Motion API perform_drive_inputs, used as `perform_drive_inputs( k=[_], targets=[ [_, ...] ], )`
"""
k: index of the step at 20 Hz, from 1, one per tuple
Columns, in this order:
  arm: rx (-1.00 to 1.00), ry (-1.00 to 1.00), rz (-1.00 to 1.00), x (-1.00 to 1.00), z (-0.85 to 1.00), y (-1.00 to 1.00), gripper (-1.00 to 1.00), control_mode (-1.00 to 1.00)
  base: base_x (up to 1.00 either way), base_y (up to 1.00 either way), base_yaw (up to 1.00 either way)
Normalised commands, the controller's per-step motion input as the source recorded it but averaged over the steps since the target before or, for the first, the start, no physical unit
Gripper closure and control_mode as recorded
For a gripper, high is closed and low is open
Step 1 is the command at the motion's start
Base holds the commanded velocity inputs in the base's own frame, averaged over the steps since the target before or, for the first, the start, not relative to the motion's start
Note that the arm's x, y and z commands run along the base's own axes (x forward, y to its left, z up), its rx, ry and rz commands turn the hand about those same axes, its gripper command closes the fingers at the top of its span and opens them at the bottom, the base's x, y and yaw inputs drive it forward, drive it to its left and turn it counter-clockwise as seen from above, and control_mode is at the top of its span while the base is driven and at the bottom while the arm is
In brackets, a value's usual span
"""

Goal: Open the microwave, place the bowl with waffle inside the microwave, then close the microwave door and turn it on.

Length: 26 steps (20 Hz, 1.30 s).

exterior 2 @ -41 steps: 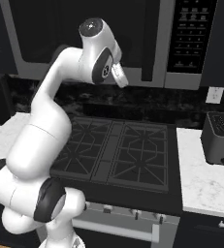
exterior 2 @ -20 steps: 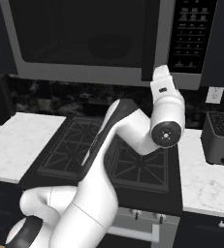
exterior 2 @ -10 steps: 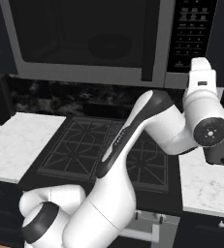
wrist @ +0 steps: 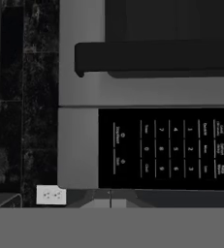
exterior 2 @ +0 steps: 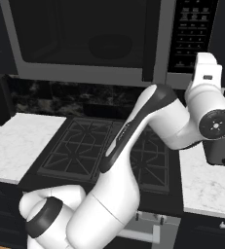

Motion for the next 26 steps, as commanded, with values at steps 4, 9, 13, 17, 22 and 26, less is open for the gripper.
perform_drive_inputs(
  k=[4, 9, 13, 17, 22, 26],
  targets=[
    [0.02, 0.0, 0.0, 0.28, 0.01, 0.1, 1.0, -1.0, 0.0, 0.0, 0.0],
    [0.02, 0.0, 0.0, 0.39, 0.0, 0.01, 1.0, -1.0, 0.0, 0.0, 0.0],
    [0.03, 0.0, 0.0, 0.48, 0.0, 0.0, 1.0, -1.0, 0.0, 0.0, 0.0],
    [0.04, 0.0, 0.0, 0.41, 0.0, 0.0, 1.0, -1.0, 0.0, 0.0, 0.0],
    [0.08, 0.0, 0.0, 0.33, 0.0, -0.03, 1.0, -1.0, 0.0, 0.0, 0.0],
    [0.13, 0.0, 0.0, 0.28, 0.03, -0.18, 1.0, -1.0, 0.0, 0.0, 0.0]
  ],
)
